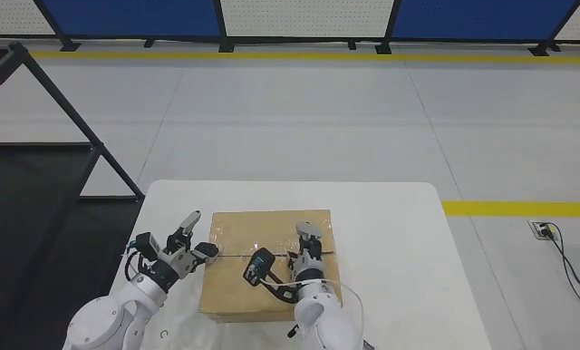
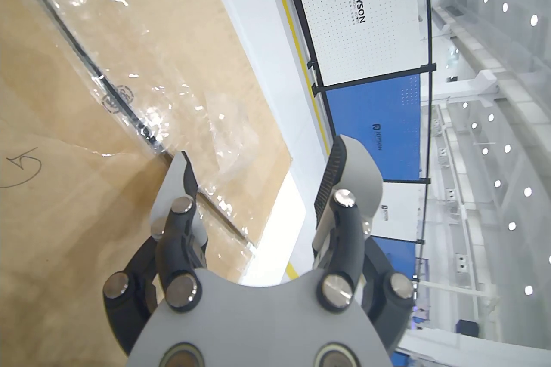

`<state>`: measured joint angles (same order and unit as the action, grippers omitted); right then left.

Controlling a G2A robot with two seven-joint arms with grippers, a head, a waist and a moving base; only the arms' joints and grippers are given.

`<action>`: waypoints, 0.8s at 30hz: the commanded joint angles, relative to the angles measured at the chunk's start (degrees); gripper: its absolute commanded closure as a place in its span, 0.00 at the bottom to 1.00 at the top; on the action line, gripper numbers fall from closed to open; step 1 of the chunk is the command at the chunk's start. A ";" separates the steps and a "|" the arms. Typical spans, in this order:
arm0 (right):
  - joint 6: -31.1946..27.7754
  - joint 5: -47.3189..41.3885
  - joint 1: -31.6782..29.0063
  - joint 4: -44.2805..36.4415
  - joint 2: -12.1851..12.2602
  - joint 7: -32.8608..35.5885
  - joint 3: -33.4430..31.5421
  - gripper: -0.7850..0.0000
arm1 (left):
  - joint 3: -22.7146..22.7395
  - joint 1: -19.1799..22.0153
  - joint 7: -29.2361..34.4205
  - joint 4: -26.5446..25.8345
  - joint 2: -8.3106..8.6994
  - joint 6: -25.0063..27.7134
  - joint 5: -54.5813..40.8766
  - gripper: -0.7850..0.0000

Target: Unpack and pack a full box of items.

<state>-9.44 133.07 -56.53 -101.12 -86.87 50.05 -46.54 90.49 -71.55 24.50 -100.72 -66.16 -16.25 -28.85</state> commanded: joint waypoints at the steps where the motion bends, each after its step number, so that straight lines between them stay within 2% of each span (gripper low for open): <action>1: 1.62 -1.60 -0.78 -0.16 -0.18 -0.20 -1.31 0.20 | -0.01 0.06 -0.08 0.11 0.01 0.05 -0.12 0.00; 3: 2.24 -2.89 -0.95 -0.17 -0.40 -0.58 -1.83 0.14 | -0.04 0.09 -0.11 0.16 0.03 0.08 -0.15 0.00; 5: 2.83 -4.28 -0.79 0.06 -0.73 -1.20 -2.07 0.00 | -0.05 0.15 -0.13 0.30 0.04 0.16 -0.33 0.00; 16: 1.68 -4.98 0.51 0.87 -1.35 -0.66 -1.61 0.00 | 0.00 0.33 -0.13 0.81 0.14 0.30 -0.76 0.00; 18: 1.66 -5.57 -0.03 0.65 -1.34 -2.47 -1.82 0.00 | -0.02 0.36 -0.02 0.88 0.16 0.38 -0.86 0.00; 24: 6.51 -13.21 -1.70 -1.17 -1.87 -6.15 -5.65 0.00 | -0.07 0.49 0.10 0.96 0.22 0.41 -1.00 0.00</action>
<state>-3.40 121.65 -58.08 -102.09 -88.67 44.14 -51.42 90.42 -71.06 24.64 -99.77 -65.93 -15.85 -29.73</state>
